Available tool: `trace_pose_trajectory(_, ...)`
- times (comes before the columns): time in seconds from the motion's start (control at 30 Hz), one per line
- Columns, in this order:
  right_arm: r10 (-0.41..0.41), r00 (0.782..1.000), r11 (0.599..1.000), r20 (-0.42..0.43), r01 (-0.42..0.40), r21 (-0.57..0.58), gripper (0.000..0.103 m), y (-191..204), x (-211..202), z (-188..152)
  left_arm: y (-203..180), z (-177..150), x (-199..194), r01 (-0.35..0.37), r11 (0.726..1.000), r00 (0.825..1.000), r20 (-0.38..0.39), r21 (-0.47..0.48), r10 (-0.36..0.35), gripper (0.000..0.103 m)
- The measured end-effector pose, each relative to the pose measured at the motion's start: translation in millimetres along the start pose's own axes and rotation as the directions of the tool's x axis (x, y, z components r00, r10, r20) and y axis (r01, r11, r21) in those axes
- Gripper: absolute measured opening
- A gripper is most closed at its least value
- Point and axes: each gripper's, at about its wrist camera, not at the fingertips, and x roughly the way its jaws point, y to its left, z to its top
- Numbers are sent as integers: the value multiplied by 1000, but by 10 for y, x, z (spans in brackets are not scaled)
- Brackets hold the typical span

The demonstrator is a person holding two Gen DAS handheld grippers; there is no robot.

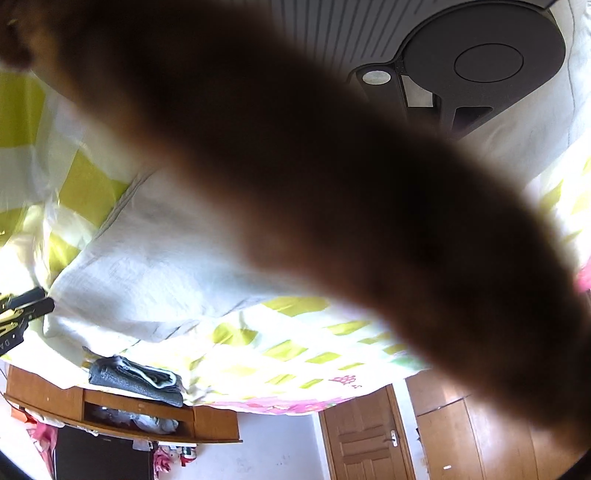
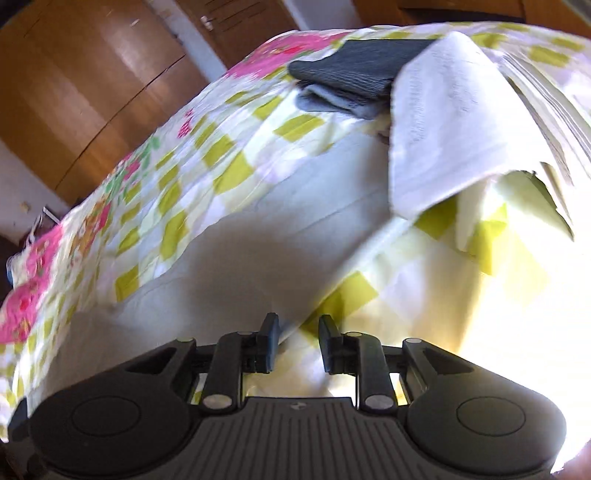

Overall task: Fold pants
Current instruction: 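Grasp the grey pants edge again with the right gripper and lift it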

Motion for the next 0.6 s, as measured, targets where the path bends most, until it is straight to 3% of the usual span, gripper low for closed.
trace_pose_trajectory(0.13, 73, 996, 990, 51, -79, 119, 41, -150, 112, 52, -110, 102, 25, -16, 999, 1000, -13, 38, 16, 59)
trace_pose_trajectory(0.37, 180, 969, 970, 169, -203, 131, 43, -122, 244, 237, -260, 269, 85, -8, 998, 1000, -3, 68, 8, 59)
trace_pose_trajectory(0.47, 156, 980, 968, 126, -177, 180, 44, -211, 498, 277, -330, 342, 128, 14, 997, 1000, 3, 73, -14, 59)
trace_pose_trajectory(0.6, 195, 969, 940, 154, -230, 251, 45, -259, 654, 392, -454, 430, 229, 32, 995, 999, 6, 97, -33, 59)
